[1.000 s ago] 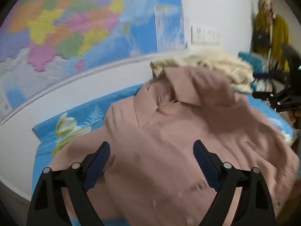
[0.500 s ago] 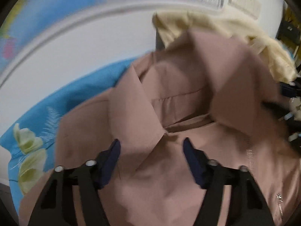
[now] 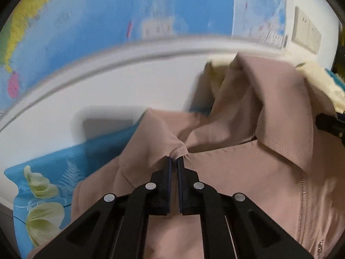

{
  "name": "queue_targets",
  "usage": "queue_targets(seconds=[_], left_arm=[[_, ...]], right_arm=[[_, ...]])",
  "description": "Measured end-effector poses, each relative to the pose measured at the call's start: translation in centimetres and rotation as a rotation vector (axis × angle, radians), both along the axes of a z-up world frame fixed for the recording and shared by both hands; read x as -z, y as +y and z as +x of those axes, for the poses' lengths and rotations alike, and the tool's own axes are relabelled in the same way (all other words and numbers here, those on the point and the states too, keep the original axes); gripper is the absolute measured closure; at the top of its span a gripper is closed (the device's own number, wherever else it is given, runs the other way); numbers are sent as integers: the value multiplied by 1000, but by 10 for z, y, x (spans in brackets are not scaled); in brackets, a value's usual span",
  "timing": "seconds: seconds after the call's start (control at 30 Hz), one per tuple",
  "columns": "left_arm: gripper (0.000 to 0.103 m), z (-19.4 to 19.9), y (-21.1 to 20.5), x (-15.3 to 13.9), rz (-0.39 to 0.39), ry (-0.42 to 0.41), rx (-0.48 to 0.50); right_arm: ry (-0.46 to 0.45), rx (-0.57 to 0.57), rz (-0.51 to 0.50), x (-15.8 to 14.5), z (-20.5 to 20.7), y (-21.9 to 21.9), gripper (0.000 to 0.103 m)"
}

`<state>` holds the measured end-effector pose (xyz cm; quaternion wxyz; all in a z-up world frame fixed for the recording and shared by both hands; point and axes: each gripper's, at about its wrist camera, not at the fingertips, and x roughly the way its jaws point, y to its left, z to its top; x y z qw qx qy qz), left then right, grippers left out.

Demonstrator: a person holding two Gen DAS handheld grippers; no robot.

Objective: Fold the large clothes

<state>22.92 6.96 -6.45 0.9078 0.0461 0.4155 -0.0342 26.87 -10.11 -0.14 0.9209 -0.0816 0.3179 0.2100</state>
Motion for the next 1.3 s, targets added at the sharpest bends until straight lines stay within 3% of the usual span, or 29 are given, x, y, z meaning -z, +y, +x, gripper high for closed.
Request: queue_targets(seconds=[0.1, 0.13, 0.17, 0.23, 0.3, 0.33, 0.4, 0.5, 0.6, 0.7, 0.83, 0.9, 0.93, 0.97, 1.03, 1.2, 1.3], left_arm=[[96, -3, 2, 11, 7, 18, 7], [95, -7, 3, 12, 0, 24, 15], [83, -11, 6, 10, -16, 28, 23], [58, -24, 11, 3, -27, 4, 27], [47, -42, 15, -7, -31, -32, 41], [47, -51, 17, -13, -34, -48, 50], [43, -70, 20, -23, -46, -71, 81], [39, -100, 17, -33, -48, -97, 129], [37, -119, 5, -38, -62, -97, 182], [36, -129, -8, -34, -61, -80, 227], [36, -142, -37, -26, -49, -65, 293], [36, -146, -47, -23, -48, -52, 310], [36, -146, -52, -21, -50, -44, 317], [36, -147, -58, -21, -57, -38, 324], [36, -146, -68, -21, -71, -34, 338], [36, -140, -105, -36, -79, -65, 393], [36, -128, -130, -43, -83, -92, 422]], right_arm=[[-18, -4, 7, -1, -6, 0, 79], [-24, 4, 5, -3, -9, -1, 63], [-26, 6, 24, -6, -13, -6, 53], [-24, -5, 88, -17, -24, -23, 45], [-29, -1, 140, -28, -42, -49, 37], [-39, 6, 158, -32, -52, -62, 33], [-29, 13, 195, -34, -77, -97, 32], [67, 31, 219, -9, -111, -147, 30], [202, 108, 131, 41, -145, -178, 29], [338, 147, 149, 85, -178, -200, 31], [374, 151, 174, 108, -198, -202, 32], [328, 146, 163, 107, -207, -198, 57], [325, 135, 169, 106, -209, -197, 95], [335, 111, 216, 103, -209, -198, 99], [278, 122, 208, 87, -212, -207, 99], [54, 208, 246, -7, -216, -255, 99], [-33, 220, 279, -56, -222, -278, 99]])
